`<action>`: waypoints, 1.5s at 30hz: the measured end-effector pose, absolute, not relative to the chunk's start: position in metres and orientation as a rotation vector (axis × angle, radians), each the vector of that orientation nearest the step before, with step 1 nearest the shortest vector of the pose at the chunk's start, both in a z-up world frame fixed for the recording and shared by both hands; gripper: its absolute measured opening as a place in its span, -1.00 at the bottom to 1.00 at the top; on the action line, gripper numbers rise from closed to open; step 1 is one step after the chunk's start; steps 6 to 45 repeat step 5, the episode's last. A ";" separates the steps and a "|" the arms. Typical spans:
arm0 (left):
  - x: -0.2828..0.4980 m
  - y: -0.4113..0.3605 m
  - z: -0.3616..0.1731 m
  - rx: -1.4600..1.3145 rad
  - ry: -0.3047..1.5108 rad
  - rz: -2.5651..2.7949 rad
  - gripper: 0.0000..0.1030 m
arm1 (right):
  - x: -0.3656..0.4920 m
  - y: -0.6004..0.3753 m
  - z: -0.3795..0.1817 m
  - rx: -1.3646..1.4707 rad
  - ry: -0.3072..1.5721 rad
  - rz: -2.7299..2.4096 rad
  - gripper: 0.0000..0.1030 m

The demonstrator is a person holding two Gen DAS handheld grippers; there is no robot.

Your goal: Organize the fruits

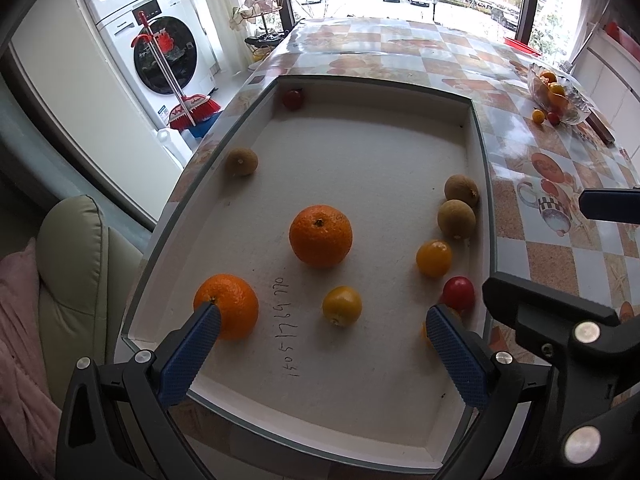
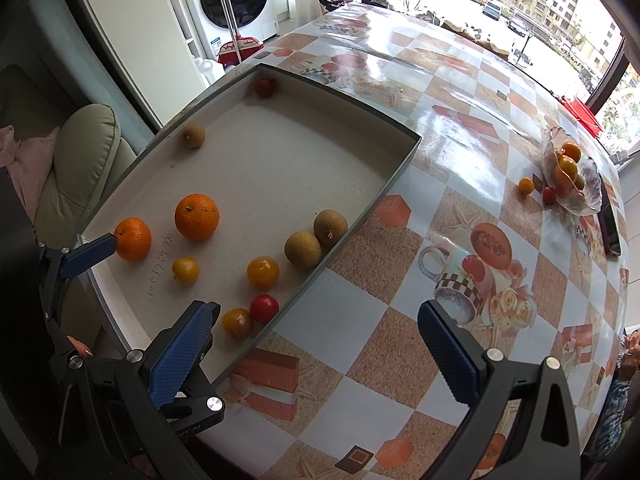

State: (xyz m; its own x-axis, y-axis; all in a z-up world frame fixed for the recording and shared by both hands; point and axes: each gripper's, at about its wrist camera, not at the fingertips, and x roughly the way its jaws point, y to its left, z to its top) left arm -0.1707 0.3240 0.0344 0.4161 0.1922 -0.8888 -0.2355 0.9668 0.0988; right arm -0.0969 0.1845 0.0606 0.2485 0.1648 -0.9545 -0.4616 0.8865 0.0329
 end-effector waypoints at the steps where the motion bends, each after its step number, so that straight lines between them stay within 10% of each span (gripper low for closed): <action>1: -0.172 0.325 0.035 -0.042 1.098 0.268 1.00 | -0.098 0.185 0.061 -0.275 1.251 0.435 0.99; 45: -0.177 0.324 0.038 -0.016 1.064 0.271 1.00 | -0.099 0.184 0.064 -0.267 1.240 0.439 0.99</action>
